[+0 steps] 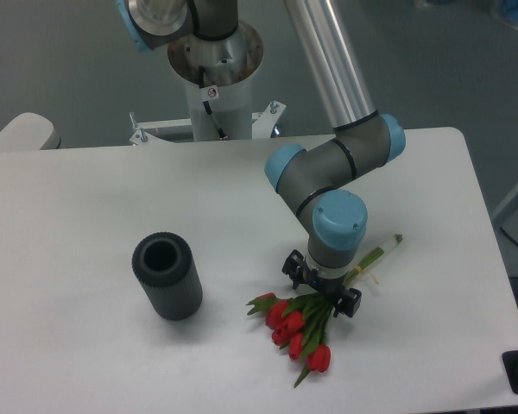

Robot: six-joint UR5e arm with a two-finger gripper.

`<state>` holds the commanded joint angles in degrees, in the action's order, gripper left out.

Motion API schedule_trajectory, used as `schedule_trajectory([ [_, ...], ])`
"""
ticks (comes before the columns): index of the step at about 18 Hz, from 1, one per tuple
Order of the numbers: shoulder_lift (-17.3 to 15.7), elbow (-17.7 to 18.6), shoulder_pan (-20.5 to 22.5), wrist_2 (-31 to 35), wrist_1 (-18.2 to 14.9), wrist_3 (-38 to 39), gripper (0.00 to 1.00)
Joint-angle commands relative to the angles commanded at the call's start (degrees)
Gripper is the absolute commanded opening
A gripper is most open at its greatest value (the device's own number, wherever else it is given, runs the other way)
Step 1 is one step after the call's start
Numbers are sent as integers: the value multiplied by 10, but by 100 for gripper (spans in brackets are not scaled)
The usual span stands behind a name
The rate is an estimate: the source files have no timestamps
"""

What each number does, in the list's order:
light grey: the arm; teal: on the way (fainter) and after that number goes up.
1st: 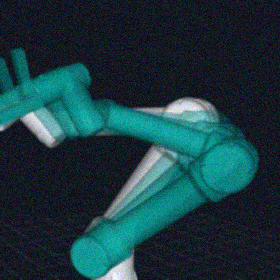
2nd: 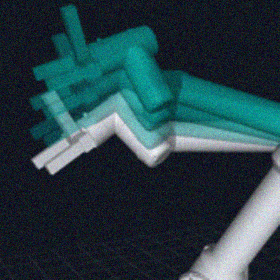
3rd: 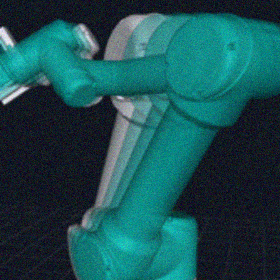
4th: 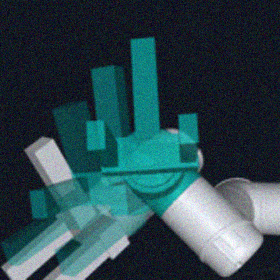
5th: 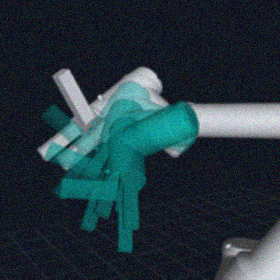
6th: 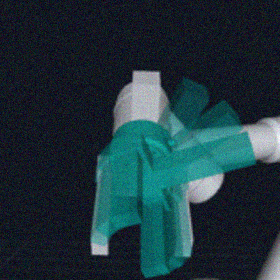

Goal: Pick up the flowers from the table
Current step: 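Lower the gripper onto the tulip stems and close it, then lift the grasped tulip bouquet up off the table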

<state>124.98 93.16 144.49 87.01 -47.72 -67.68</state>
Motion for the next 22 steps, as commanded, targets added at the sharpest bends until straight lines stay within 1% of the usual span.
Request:
schedule_trajectory([
  [1, 0, 0, 0, -1, 3, 0, 84],
  [3, 0, 0, 0, -1, 5, -1, 55],
  [4, 0, 0, 0, -1, 6, -5, 49],
  [7, -1, 0, -1, 0, 6, -6, 37],
  [12, -3, -3, 0, -1, 6, -6, 31],
  [15, -4, -4, 0, -1, 6, -7, 25],
  [18, -7, -6, 3, -2, 6, -8, 25],
  [20, -15, -11, 4, -3, 5, -10, 25],
  [22, -23, -24, 5, -10, 3, -9, 25],
])
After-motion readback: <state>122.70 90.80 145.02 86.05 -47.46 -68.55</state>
